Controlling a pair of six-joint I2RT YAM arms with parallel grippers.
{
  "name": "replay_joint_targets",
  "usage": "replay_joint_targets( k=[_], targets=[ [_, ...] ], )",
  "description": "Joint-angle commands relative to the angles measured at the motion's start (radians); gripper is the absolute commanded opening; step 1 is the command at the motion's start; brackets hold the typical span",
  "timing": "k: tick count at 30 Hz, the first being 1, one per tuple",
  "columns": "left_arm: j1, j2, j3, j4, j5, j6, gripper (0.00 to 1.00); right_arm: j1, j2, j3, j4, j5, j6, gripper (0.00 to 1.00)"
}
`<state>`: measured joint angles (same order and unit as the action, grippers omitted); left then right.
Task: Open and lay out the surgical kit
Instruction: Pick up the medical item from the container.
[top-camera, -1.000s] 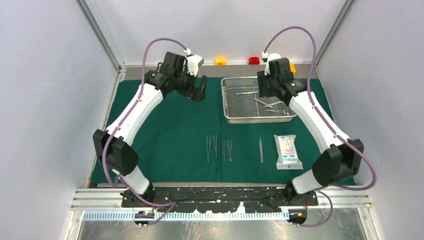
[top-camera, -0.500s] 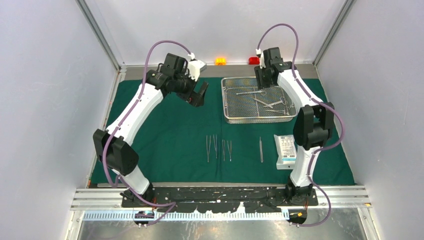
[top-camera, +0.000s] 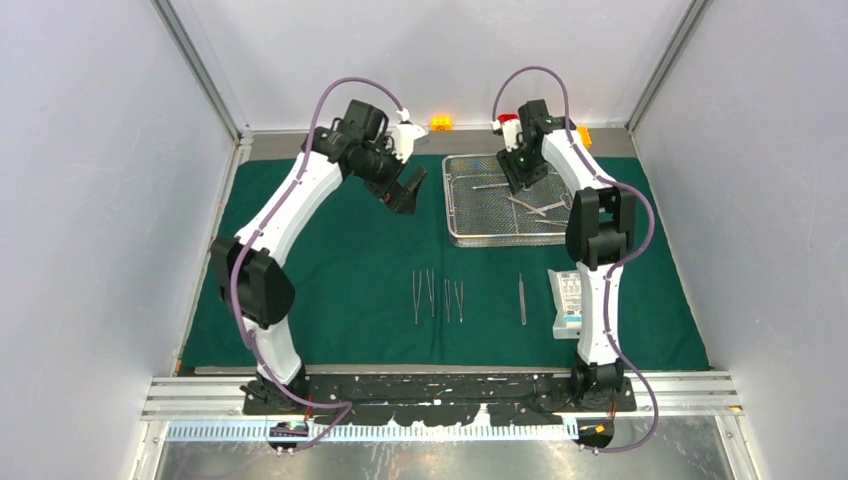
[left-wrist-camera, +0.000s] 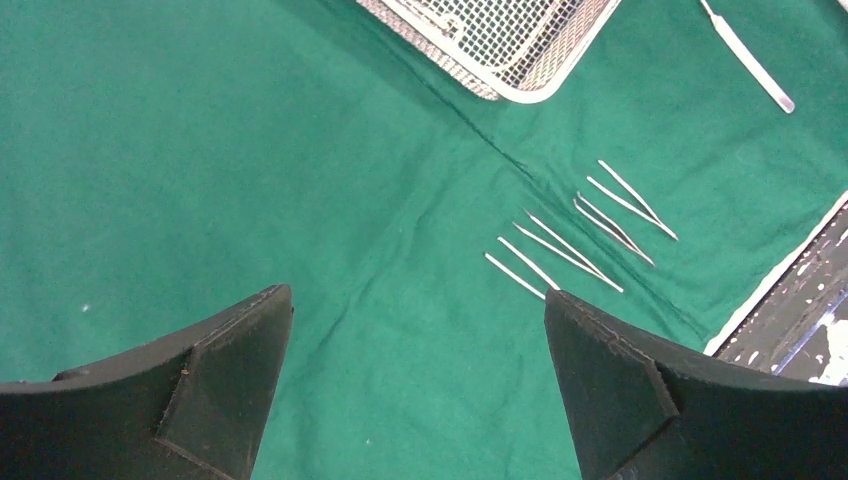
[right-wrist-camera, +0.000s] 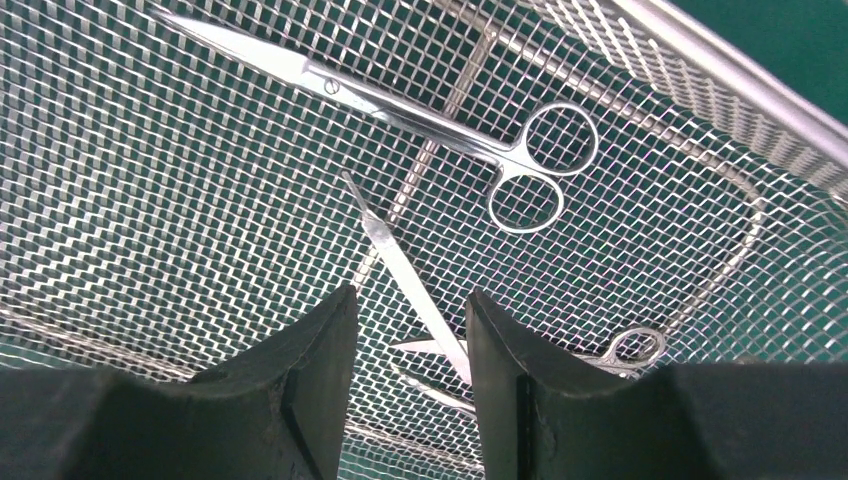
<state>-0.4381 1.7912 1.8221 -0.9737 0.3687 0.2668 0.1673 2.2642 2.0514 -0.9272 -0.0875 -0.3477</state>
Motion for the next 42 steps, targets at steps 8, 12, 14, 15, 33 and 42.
replay_joint_targets(
  k=[8,12,14,15,33,42],
  targets=[
    [0.002,0.143,0.137,-0.064,0.126,0.035,1.00,-0.030,0.140,0.194,-0.173,-0.058,-0.165,0.48],
    [0.002,0.155,0.146,-0.062,0.114,0.040,1.00,-0.030,0.163,0.210,-0.190,-0.079,-0.174,0.46],
    [0.002,0.156,0.146,-0.061,0.109,0.044,1.00,-0.030,0.167,0.210,-0.195,-0.090,-0.177,0.45],
    [0.002,0.157,0.146,-0.058,0.107,0.045,1.00,-0.030,0.168,0.209,-0.196,-0.091,-0.177,0.45],
    [0.002,0.163,0.142,-0.035,0.099,0.028,1.00,-0.057,0.200,0.168,-0.203,-0.105,-0.206,0.30],
    [0.002,0.167,0.150,-0.027,0.096,0.025,1.00,-0.060,0.180,0.175,-0.210,-0.115,-0.206,0.18]
  ],
)
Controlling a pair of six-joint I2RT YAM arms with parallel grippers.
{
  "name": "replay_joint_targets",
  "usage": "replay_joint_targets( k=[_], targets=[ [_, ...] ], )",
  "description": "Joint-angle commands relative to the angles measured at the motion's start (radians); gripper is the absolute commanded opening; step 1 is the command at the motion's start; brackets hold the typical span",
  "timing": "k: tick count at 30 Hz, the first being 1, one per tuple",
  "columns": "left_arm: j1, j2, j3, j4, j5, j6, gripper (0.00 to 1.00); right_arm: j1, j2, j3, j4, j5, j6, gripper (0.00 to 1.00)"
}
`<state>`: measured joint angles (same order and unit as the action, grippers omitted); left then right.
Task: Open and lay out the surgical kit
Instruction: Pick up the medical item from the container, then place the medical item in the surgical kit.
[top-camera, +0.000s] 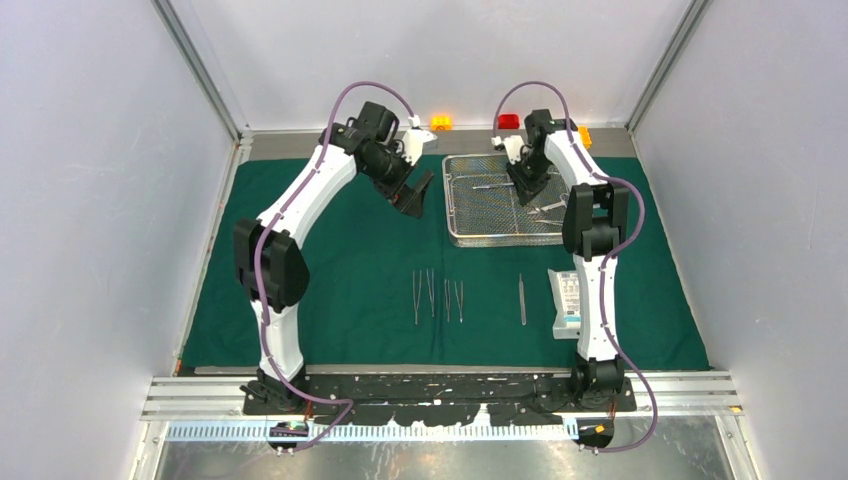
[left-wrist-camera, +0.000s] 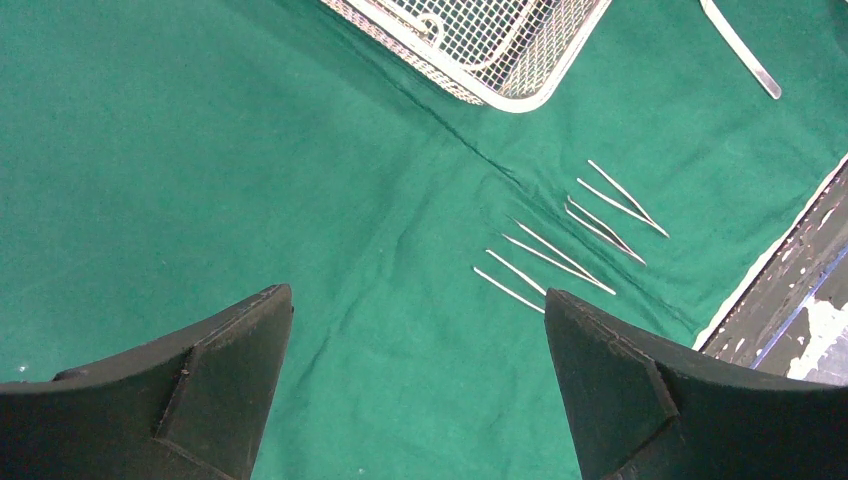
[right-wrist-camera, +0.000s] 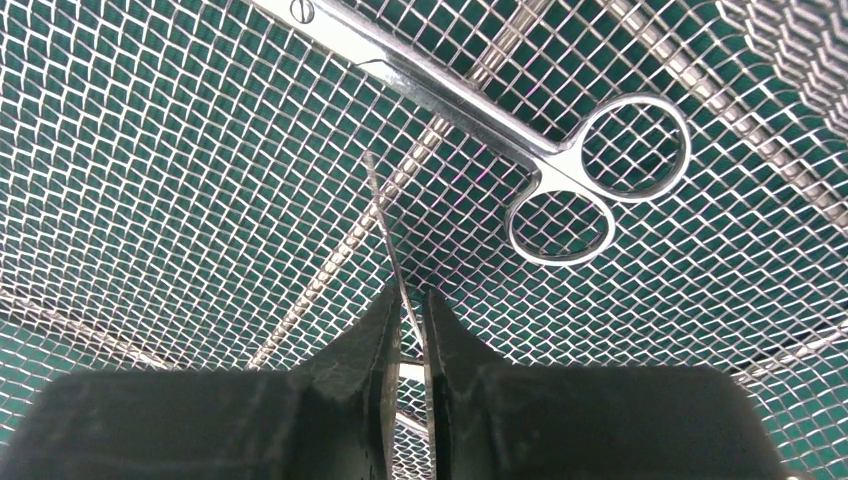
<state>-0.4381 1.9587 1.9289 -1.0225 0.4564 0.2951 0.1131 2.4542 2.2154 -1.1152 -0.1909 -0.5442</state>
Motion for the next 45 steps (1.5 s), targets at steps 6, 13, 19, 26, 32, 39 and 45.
replay_joint_targets(
  k=[6,13,19,26,32,39,45],
  targets=[
    [0.002,-0.001,0.044,0.037,-0.002,-0.012,1.00,-0.006,-0.039,0.043,-0.047,-0.029,-0.005,0.09],
    [0.002,0.025,0.098,0.083,-0.053,-0.116,1.00,-0.006,-0.118,0.047,-0.044,-0.067,0.042,0.02],
    [0.002,0.087,0.207,0.127,-0.040,-0.361,1.00,-0.004,-0.246,-0.001,0.055,-0.109,0.194,0.00],
    [0.002,0.157,0.329,0.199,0.082,-0.664,0.93,0.030,-0.459,-0.181,0.232,-0.084,0.322,0.01],
    [-0.006,0.200,0.394,0.340,0.098,-0.844,0.88,0.137,-0.638,-0.380,0.397,0.087,0.370,0.00],
    [-0.013,0.244,0.380,0.417,0.097,-1.067,0.85,0.271,-0.713,-0.475,0.444,0.265,0.385,0.00],
    [-0.009,0.246,0.281,0.484,0.155,-1.185,0.82,0.369,-0.735,-0.517,0.464,0.393,0.364,0.00]
  ],
)
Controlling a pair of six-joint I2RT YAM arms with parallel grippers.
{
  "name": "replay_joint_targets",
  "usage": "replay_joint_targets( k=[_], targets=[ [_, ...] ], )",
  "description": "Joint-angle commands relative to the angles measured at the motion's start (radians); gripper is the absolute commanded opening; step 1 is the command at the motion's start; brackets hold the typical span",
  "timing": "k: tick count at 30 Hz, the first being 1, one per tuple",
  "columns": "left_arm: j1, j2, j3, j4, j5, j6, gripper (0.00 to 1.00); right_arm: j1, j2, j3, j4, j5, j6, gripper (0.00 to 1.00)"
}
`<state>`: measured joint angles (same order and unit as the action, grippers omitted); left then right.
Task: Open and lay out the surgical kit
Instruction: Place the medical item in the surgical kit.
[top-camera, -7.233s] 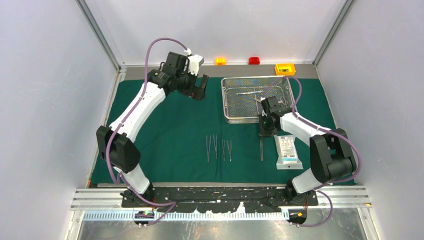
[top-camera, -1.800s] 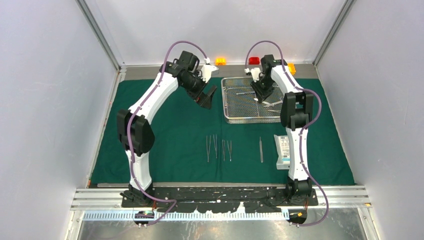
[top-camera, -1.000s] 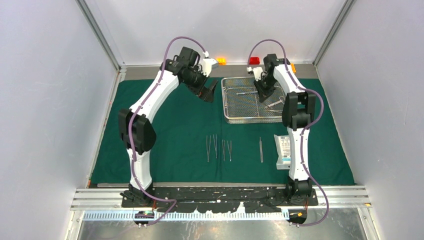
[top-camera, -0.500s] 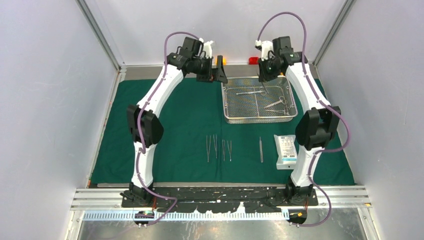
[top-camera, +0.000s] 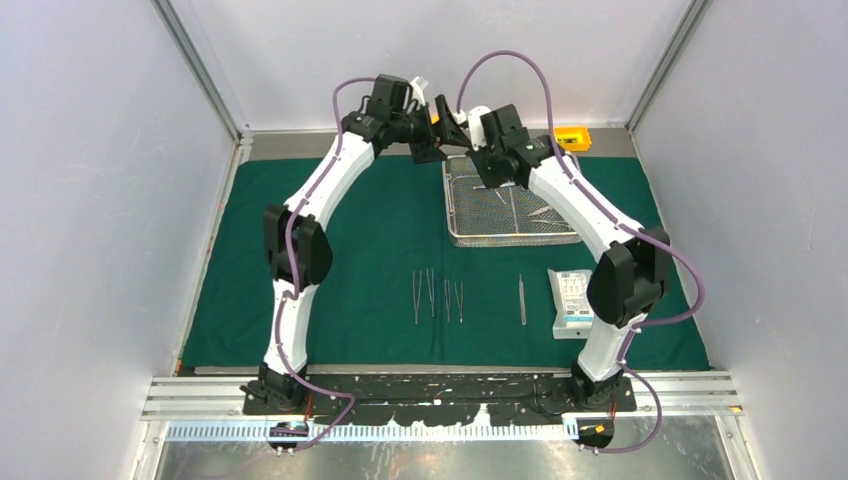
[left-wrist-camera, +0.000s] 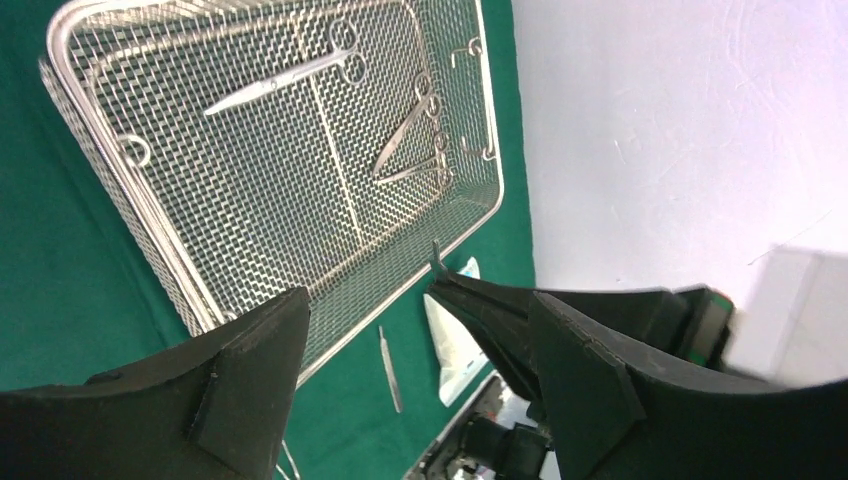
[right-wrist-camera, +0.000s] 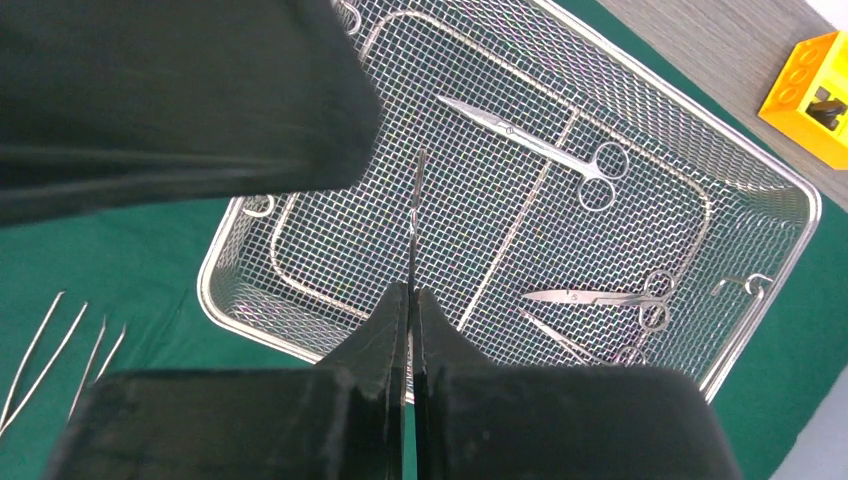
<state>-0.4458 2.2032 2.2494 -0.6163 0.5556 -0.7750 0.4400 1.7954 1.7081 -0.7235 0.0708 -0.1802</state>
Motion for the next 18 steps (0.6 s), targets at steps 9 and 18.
replay_joint_targets(
  k=[9,18],
  targets=[
    [0.008,-0.011,-0.218,0.237,0.168,-0.277,0.73,0.156,-0.081,-0.058,0.111,0.253,-0.042,0.00],
    [0.007,-0.032,-0.273,0.297,0.193,-0.319,0.57,0.215,-0.053,-0.058,0.122,0.340,-0.075,0.00]
  ],
)
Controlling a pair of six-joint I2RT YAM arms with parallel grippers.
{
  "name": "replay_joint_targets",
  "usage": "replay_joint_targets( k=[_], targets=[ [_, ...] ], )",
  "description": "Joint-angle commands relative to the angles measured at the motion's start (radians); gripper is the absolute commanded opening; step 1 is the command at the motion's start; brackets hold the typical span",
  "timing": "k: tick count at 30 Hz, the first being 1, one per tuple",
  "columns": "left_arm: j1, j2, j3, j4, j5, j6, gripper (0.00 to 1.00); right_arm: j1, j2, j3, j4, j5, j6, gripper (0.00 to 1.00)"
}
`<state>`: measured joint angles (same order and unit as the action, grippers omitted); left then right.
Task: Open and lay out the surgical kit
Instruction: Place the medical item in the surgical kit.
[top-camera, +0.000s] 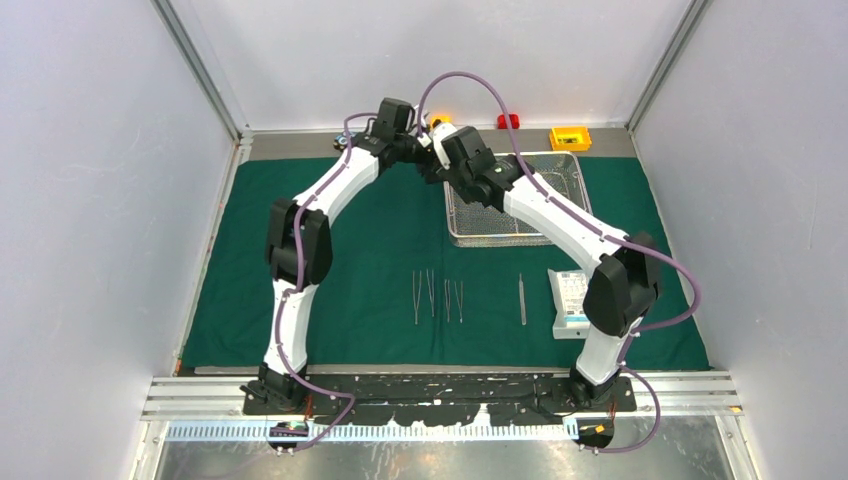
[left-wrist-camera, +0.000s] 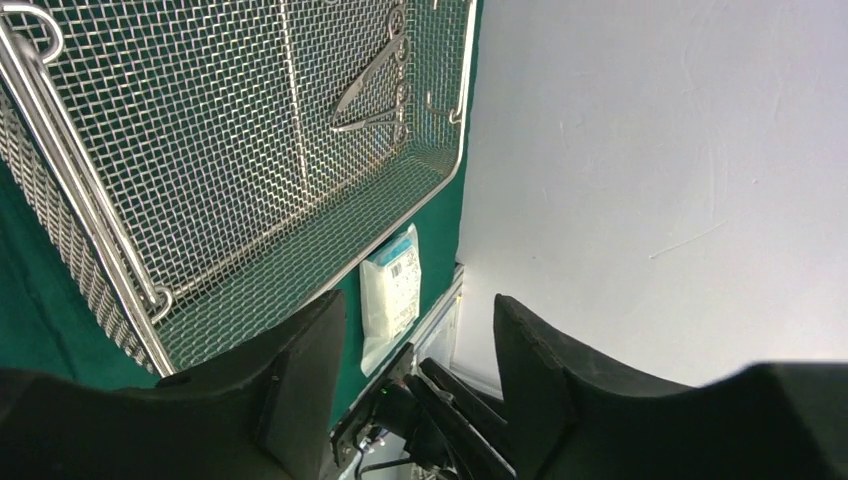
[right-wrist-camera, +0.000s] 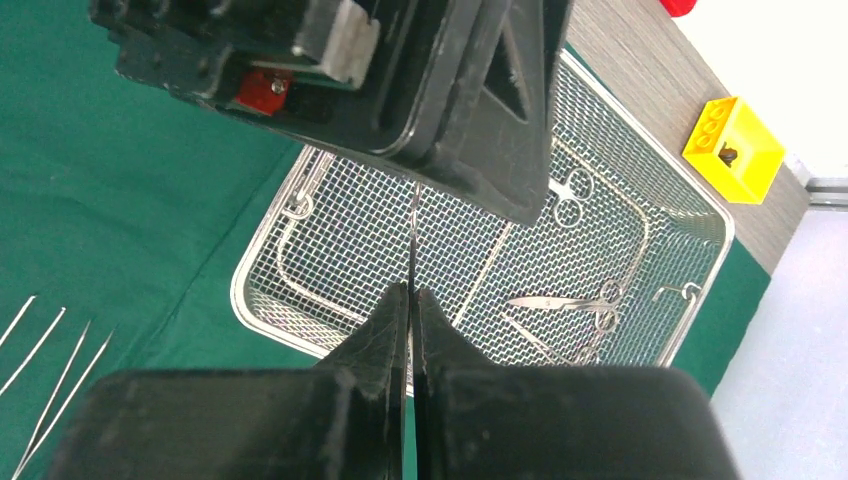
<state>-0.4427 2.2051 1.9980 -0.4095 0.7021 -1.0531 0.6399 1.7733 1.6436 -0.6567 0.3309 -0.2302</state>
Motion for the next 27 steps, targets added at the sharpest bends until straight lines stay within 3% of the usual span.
replay_joint_targets(
  k=[1,7,14,27],
  targets=[
    [0.004,-0.036,-0.036,0.101,0.049,-0.051,0.53,0.021,-0.026,0.008,0.056,0.093,-0.030,0.00],
    [0.004,-0.036,-0.100,0.162,0.073,-0.108,0.38,0.053,-0.006,-0.011,0.091,0.189,-0.080,0.01],
    [0.004,-0.029,-0.111,0.185,0.091,-0.127,0.30,0.075,0.027,-0.015,0.106,0.243,-0.120,0.00],
    [0.003,-0.021,-0.131,0.198,0.105,-0.141,0.05,0.106,0.113,0.033,0.091,0.326,-0.153,0.00]
  ],
)
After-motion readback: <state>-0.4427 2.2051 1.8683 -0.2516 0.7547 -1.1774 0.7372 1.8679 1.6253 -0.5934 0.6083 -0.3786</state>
